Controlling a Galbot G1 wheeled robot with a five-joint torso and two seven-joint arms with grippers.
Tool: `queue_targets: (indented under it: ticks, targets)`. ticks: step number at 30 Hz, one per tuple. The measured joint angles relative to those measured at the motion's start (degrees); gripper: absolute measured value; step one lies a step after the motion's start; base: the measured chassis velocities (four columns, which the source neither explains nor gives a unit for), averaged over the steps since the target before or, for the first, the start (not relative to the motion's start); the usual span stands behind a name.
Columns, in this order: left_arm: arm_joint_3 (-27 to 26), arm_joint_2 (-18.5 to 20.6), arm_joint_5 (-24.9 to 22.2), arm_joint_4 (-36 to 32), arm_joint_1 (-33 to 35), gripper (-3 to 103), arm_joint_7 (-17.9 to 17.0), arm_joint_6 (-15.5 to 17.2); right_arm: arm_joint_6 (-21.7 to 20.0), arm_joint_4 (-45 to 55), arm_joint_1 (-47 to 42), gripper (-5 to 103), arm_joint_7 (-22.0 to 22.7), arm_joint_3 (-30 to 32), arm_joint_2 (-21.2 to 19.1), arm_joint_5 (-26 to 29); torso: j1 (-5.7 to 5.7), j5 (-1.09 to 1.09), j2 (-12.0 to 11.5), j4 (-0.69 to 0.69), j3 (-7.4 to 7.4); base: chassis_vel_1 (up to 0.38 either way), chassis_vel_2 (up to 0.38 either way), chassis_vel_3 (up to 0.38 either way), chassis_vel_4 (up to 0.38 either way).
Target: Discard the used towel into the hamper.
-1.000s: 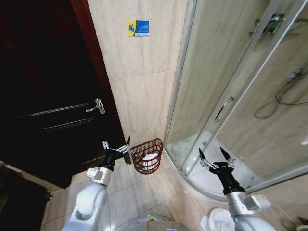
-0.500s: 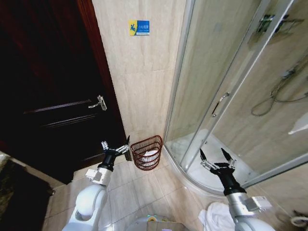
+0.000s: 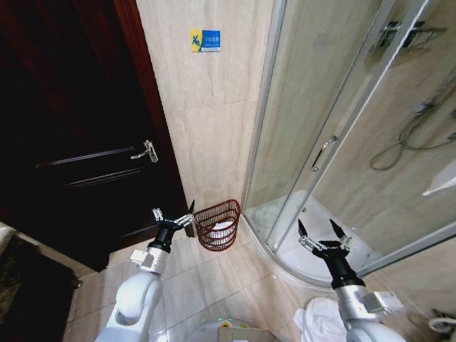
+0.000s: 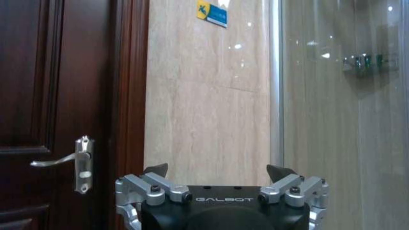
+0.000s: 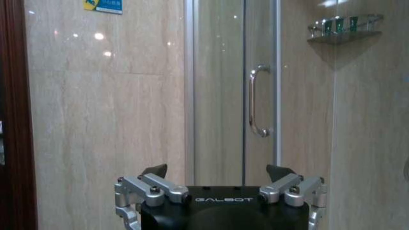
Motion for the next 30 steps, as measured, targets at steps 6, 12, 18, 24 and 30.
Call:
queue_targets:
  ticks: [6, 12, 18, 24, 30]
  targets:
    - [0.31, -0.03, 0.53, 0.08, -0.09, 100, -0.01, -0.11, 0.15, -0.05, 0.01, 100, 0.0, -0.07, 0.16, -0.03, -0.01, 0.0, 0.0, 0.01, 0.0, 0.0, 0.0, 0.0, 0.0]
    - [0.28, 0.04, 0.39, 0.27, -0.16, 100, -0.17, -0.86, 0.19, -0.07, 0.06, 100, -0.03, -0.08, 0.15, -0.05, -0.01, 0.0, 0.0, -0.01, 0.0, 0.0, 0.0, 0.0, 0.0]
    - [0.58, 0.06, -0.13, 0.7, -0.53, 100, -1.51, -1.96, 0.0, -0.06, 0.02, 100, -0.05, -0.19, 0.19, -0.06, -0.01, 0.0, 0.0, 0.0, 0.0, 0.0, 0.0, 0.0, 0.0]
    - [0.45, 0.17, -0.26, 0.78, -0.4, 100, -1.55, -2.04, -0.52, 0.02, -0.14, 100, -0.26, -0.2, 0.08, -0.09, -0.01, 0.0, 0.0, 0.0, 0.0, 0.0, 0.0, 0.0, 0.0]
    - [0.29, 0.28, -0.32, 0.8, -0.39, 100, -1.54, -2.08, -0.48, -0.01, -0.08, 100, -0.39, -0.09, -0.01, -0.14, -0.01, 0.0, 0.0, 0.0, 0.0, 0.0, 0.0, 0.0, 0.0]
